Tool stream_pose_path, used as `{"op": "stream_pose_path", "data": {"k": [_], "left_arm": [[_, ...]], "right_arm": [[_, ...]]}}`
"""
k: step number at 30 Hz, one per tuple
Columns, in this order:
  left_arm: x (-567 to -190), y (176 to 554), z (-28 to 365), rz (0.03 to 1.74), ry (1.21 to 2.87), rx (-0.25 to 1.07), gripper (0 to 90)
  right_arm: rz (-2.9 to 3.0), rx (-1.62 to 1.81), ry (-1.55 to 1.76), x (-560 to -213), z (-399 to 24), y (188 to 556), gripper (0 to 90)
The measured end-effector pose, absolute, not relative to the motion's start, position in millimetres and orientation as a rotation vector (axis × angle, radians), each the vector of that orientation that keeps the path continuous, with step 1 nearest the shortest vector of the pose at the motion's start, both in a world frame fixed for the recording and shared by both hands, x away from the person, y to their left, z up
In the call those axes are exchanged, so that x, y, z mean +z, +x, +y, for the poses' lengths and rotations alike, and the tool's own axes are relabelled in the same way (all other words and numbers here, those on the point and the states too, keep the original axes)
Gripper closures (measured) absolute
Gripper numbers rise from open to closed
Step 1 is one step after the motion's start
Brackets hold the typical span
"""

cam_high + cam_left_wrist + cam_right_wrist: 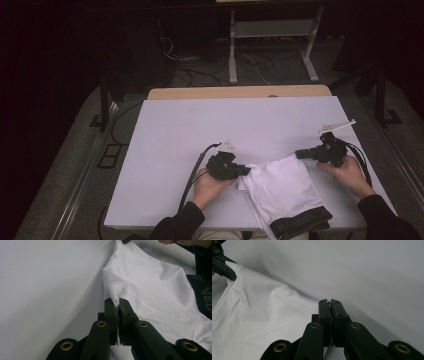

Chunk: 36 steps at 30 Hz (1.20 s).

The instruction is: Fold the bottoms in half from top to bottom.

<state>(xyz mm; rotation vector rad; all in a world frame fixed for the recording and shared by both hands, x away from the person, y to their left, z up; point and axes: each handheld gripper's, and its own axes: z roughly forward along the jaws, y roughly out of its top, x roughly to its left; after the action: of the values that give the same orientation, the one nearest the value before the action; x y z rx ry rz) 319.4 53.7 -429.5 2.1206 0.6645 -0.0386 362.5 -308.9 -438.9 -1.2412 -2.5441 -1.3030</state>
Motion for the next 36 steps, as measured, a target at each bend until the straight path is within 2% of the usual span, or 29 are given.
{"op": "stream_pose_path", "data": {"k": [25,36], "left_arm": [[-399,347,110,0.743,2.110,0.078,85.5],[-387,379,123,0.769,2.124,0.118,85.5]], "right_arm": [[-2.507,-1.408,-1.183,-423,-253,404,86.8],[-2.497,-1.427,-1.219,-423,-243,417,86.8]]}}
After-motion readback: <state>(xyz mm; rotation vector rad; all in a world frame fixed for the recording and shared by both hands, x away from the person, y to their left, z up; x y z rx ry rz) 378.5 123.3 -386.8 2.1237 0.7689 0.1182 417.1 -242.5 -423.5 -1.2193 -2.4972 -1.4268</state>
